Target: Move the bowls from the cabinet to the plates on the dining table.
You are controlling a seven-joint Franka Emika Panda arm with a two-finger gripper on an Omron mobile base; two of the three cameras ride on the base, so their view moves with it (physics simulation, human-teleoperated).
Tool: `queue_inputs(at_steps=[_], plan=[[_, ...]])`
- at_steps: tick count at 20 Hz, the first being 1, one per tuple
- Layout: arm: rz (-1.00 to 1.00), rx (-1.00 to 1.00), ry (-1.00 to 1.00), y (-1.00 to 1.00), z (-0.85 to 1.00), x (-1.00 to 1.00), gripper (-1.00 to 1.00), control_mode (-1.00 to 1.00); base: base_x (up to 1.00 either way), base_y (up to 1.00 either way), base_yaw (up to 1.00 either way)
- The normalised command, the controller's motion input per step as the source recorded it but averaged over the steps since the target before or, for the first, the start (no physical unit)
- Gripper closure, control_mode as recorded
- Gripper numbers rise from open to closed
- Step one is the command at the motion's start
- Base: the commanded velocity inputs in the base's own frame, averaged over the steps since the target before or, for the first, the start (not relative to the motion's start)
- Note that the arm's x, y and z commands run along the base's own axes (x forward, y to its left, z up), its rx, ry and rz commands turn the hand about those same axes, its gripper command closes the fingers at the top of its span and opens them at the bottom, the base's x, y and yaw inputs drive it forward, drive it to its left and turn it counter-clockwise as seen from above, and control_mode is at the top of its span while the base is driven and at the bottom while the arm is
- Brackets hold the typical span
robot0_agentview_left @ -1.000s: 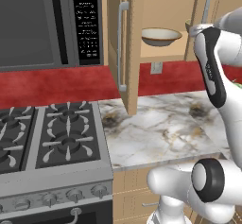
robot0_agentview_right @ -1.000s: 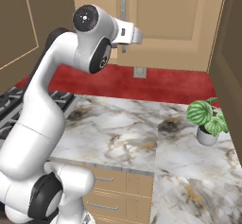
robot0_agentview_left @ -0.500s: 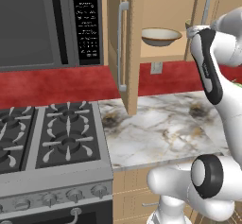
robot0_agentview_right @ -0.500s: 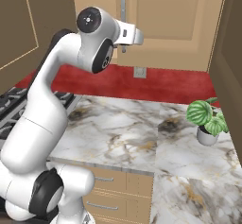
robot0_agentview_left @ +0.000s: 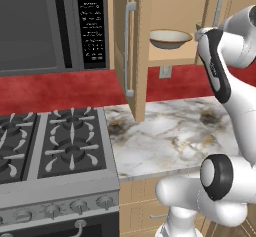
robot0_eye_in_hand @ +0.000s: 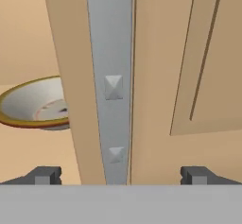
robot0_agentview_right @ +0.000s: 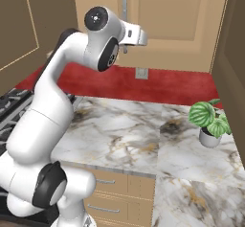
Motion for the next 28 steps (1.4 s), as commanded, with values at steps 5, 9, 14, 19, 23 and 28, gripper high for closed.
queue_inputs(at_steps=[5, 9, 14, 19, 23, 28], plan=[[0.00, 0.00, 0.00, -0.22, -0.37, 0.44, -1.00, -1.00, 0.00, 0.00, 0.00], [0.02, 0.00, 0.00, -0.19, -0.31, 0.47, -1.00, -1.00, 0.00, 0.00, 0.00], [0.03, 0.00, 0.00, -0.07, 0.00, 0.42, -1.00, -1.00, 0.00, 0.00, 0.00], [0.04, 0.01, 0.00, -0.05, -0.08, 0.53, -1.00, -1.00, 0.00, 0.00, 0.00], [0.07, 0.02, 0.00, 0.00, -0.10, 0.34, -1.00, -1.00, 0.00, 0.00, 0.00], [0.06, 0.00, 0.00, 0.00, -0.05, 0.33, 1.00, -1.00, 0.00, 0.00, 0.00]])
